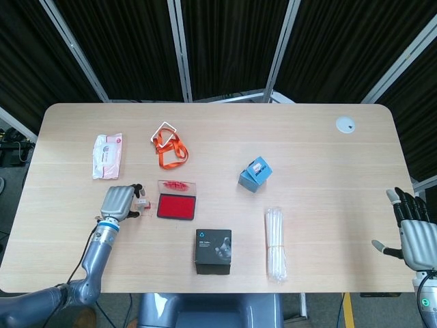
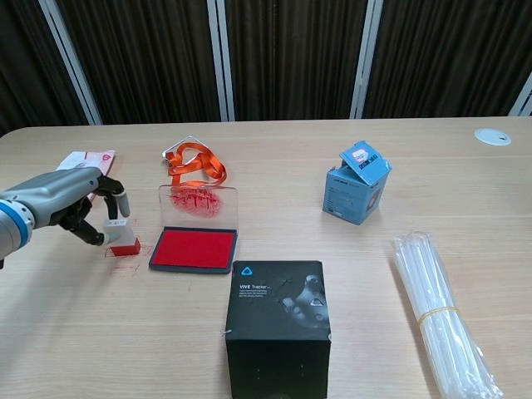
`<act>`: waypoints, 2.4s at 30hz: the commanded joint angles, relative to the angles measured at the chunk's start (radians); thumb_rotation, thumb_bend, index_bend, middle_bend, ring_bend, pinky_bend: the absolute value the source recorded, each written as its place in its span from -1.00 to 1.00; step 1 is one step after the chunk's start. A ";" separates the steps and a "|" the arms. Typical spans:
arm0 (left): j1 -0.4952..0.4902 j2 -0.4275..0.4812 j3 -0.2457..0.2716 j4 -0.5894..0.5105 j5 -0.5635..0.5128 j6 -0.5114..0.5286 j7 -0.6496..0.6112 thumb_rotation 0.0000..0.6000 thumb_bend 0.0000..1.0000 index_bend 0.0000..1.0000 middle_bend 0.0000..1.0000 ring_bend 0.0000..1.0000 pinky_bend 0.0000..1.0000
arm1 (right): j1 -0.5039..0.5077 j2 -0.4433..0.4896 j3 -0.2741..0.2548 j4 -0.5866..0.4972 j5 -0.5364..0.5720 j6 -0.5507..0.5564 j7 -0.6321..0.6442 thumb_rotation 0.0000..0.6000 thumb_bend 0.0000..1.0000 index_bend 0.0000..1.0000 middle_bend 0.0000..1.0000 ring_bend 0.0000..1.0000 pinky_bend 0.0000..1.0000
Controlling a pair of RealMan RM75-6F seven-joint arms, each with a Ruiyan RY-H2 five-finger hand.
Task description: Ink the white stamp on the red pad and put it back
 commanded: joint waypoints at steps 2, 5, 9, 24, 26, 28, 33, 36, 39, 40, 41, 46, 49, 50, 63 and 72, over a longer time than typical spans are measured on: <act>-0.001 -0.005 0.002 0.007 -0.004 0.004 0.007 1.00 -0.44 -0.11 -0.03 0.64 0.72 | 0.001 0.000 0.000 0.001 0.003 -0.003 0.001 1.00 -1.00 -1.00 -1.00 -1.00 -1.00; -0.004 -0.009 0.002 0.014 -0.015 0.005 0.020 1.00 -0.44 -0.09 0.00 0.64 0.72 | 0.003 -0.001 0.001 0.001 0.005 -0.006 0.001 1.00 -1.00 -1.00 -1.00 -1.00 -1.00; -0.007 -0.012 0.002 0.017 -0.020 0.007 0.026 1.00 -0.44 -0.08 0.00 0.63 0.72 | 0.003 -0.001 0.001 0.002 0.008 -0.006 0.001 1.00 -1.00 -1.00 -1.00 -1.00 -1.00; -0.011 -0.010 0.000 0.008 -0.036 0.011 0.028 1.00 -0.36 0.07 0.09 0.63 0.72 | 0.007 -0.003 0.002 0.007 0.016 -0.013 0.005 1.00 -1.00 -1.00 -1.00 -1.00 -1.00; -0.011 -0.005 -0.002 0.004 -0.036 0.012 0.023 1.00 -0.35 0.07 0.09 0.64 0.72 | 0.007 -0.003 0.002 0.007 0.017 -0.015 0.006 1.00 -1.00 -1.00 -1.00 -1.00 -1.00; -0.010 0.002 -0.004 -0.004 -0.032 0.014 0.014 1.00 -0.35 0.07 0.09 0.64 0.72 | 0.008 -0.003 0.002 0.008 0.018 -0.015 0.006 1.00 -1.00 -1.00 -1.00 -1.00 -1.00; -0.006 0.040 -0.018 -0.063 -0.007 0.015 -0.046 1.00 -0.35 0.07 0.09 0.64 0.72 | 0.008 -0.004 0.002 0.010 0.018 -0.015 0.004 1.00 -1.00 -1.00 -1.00 -1.00 -1.00; -0.007 0.079 -0.024 -0.120 0.017 -0.009 -0.100 1.00 -0.35 0.07 0.09 0.63 0.72 | 0.009 -0.005 0.003 0.010 0.022 -0.017 0.003 1.00 -1.00 -1.00 -1.00 -1.00 -1.00; -0.018 0.116 -0.026 -0.172 0.049 -0.043 -0.152 1.00 -0.35 0.07 0.09 0.64 0.72 | 0.010 -0.005 0.006 0.011 0.030 -0.020 0.001 1.00 -1.00 -1.00 -1.00 -1.00 -1.00; -0.023 0.124 -0.027 -0.185 0.054 -0.054 -0.165 1.00 -0.35 0.07 0.09 0.64 0.72 | 0.010 -0.006 0.007 0.012 0.034 -0.021 0.000 1.00 -1.00 -1.00 -1.00 -1.00 -1.00; -0.029 0.130 -0.029 -0.196 0.057 -0.066 -0.173 1.00 -0.35 0.07 0.09 0.64 0.72 | 0.011 -0.006 0.008 0.014 0.037 -0.023 0.000 1.00 -1.00 -1.00 -1.00 -1.00 -1.00; -0.081 0.112 -0.039 -0.187 0.037 -0.109 -0.133 1.00 -0.35 0.08 0.10 0.64 0.72 | 0.015 -0.008 0.017 0.023 0.060 -0.032 -0.001 1.00 -1.00 -1.00 -1.00 -1.00 -1.00; -0.116 0.083 -0.048 -0.157 -0.009 -0.136 -0.098 1.00 -0.35 0.08 0.10 0.64 0.72 | 0.017 -0.010 0.021 0.030 0.074 -0.039 -0.003 1.00 -1.00 -1.00 -1.00 -1.00 -1.00; -0.125 0.073 -0.051 -0.147 -0.024 -0.143 -0.092 1.00 -0.35 0.08 0.10 0.64 0.72 | 0.018 -0.011 0.023 0.033 0.078 -0.041 -0.005 1.00 -1.00 -1.00 -1.00 -1.00 -1.00; -0.182 0.012 -0.041 -0.068 -0.096 -0.171 -0.067 1.00 -0.35 0.10 0.11 0.64 0.72 | 0.022 -0.015 0.031 0.044 0.109 -0.056 -0.008 1.00 -1.00 -1.00 -1.00 -1.00 -1.00; -0.198 -0.022 -0.022 -0.024 -0.117 -0.170 -0.051 1.00 -0.35 0.11 0.11 0.64 0.72 | 0.023 -0.012 0.034 0.051 0.116 -0.062 0.005 1.00 -1.00 -1.00 -1.00 -1.00 -1.00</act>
